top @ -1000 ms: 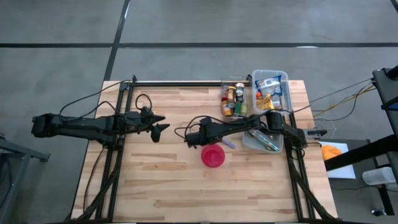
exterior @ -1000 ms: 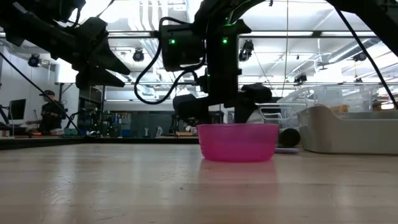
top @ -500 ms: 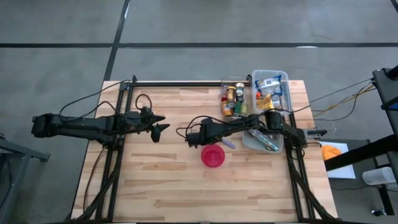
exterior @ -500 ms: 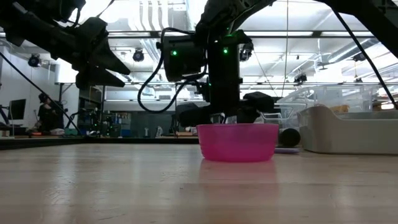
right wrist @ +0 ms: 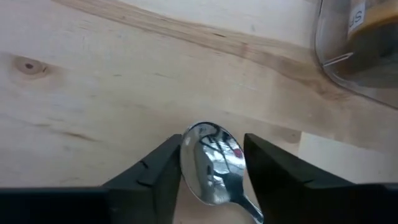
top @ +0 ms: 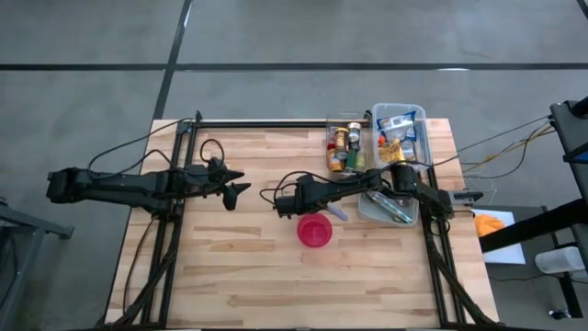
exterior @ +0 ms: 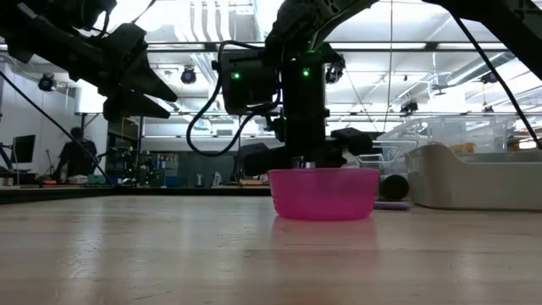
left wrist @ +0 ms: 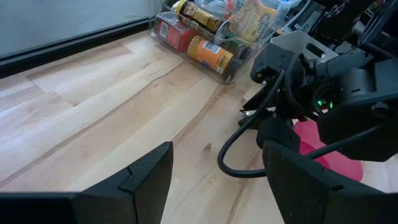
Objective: Pick & Place Food Item
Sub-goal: Put the purple spoon into the gray bin
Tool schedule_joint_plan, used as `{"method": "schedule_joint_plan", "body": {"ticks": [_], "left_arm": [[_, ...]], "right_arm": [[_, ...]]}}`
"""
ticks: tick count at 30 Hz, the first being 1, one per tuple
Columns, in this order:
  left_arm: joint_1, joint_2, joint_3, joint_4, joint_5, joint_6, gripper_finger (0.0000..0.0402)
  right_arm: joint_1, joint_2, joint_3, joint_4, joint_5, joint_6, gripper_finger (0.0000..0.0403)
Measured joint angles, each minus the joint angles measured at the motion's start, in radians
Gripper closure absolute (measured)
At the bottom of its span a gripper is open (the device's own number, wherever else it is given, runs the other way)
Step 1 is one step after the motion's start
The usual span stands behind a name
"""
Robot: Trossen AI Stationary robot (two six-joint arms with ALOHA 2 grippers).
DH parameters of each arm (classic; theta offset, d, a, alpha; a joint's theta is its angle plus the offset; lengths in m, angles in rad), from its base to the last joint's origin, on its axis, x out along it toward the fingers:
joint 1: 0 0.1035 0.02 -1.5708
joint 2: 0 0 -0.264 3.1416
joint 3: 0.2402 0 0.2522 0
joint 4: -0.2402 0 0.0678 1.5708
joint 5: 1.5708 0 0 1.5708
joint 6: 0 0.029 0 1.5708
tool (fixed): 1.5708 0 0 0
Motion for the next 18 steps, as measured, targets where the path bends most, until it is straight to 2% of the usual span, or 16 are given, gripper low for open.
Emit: {"method": "schedule_joint_plan", "body": {"ticks": [18], "left_arm": [[0.000,0.000,0.000,0.000,0.000,0.000,0.0153]], "right_arm": [[0.000,0.002,-0.003,-0.003,0.006,-0.090,0.0383]]}}
